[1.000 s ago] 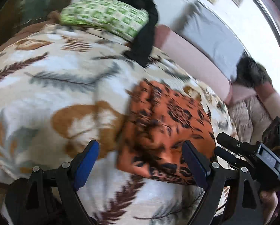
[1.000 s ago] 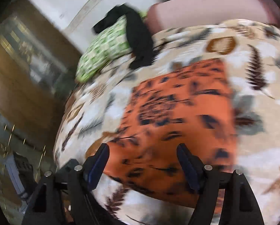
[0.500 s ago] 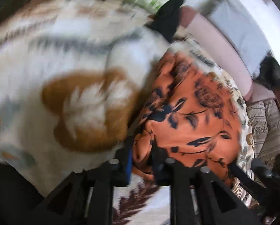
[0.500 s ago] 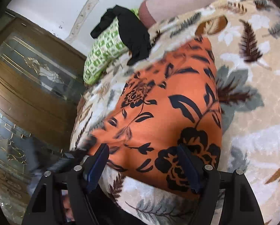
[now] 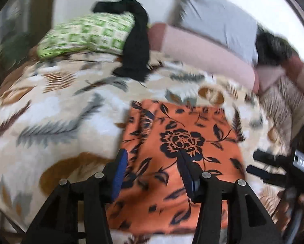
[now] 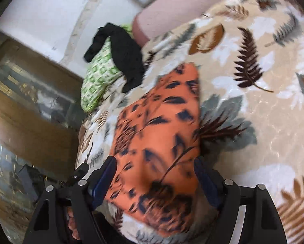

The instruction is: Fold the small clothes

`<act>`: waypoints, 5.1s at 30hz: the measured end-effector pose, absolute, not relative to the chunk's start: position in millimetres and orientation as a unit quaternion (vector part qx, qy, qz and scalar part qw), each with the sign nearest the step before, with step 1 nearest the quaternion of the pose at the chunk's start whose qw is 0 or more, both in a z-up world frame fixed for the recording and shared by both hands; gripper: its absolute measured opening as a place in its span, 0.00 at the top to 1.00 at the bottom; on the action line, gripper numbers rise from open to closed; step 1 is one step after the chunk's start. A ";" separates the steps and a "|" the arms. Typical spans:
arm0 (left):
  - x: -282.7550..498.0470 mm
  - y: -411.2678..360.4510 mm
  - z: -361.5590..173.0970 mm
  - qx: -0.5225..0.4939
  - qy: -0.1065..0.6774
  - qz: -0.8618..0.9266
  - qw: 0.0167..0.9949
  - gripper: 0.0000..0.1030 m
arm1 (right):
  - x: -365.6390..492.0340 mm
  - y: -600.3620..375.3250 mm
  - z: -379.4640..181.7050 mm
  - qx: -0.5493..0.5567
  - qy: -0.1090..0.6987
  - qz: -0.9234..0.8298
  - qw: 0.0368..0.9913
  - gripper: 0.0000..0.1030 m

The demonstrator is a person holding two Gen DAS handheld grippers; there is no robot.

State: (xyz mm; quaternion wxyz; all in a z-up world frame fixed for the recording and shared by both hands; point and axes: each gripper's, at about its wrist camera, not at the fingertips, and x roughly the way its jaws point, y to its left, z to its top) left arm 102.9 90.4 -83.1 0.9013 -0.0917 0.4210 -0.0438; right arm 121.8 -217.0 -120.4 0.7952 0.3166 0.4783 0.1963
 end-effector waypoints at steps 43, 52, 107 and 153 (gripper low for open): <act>99.8 96.1 -145.8 -0.064 0.481 -0.037 0.874 0.24 | 130.7 -197.8 -180.7 0.355 0.563 0.199 0.720 0.59; 59.9 122.9 -114.7 -0.152 0.462 -0.057 0.872 0.26 | 106.4 -199.1 -156.5 0.314 0.553 0.155 0.756 0.29; 164.3 106.4 -102.8 -0.069 0.469 -0.088 0.876 0.77 | 187.5 -187.1 -148.1 0.377 0.521 0.259 0.721 0.27; 71.0 116.1 -105.2 -0.070 0.470 -0.040 0.879 0.33 | 107.4 -175.1 -114.4 0.403 0.489 0.349 0.691 0.18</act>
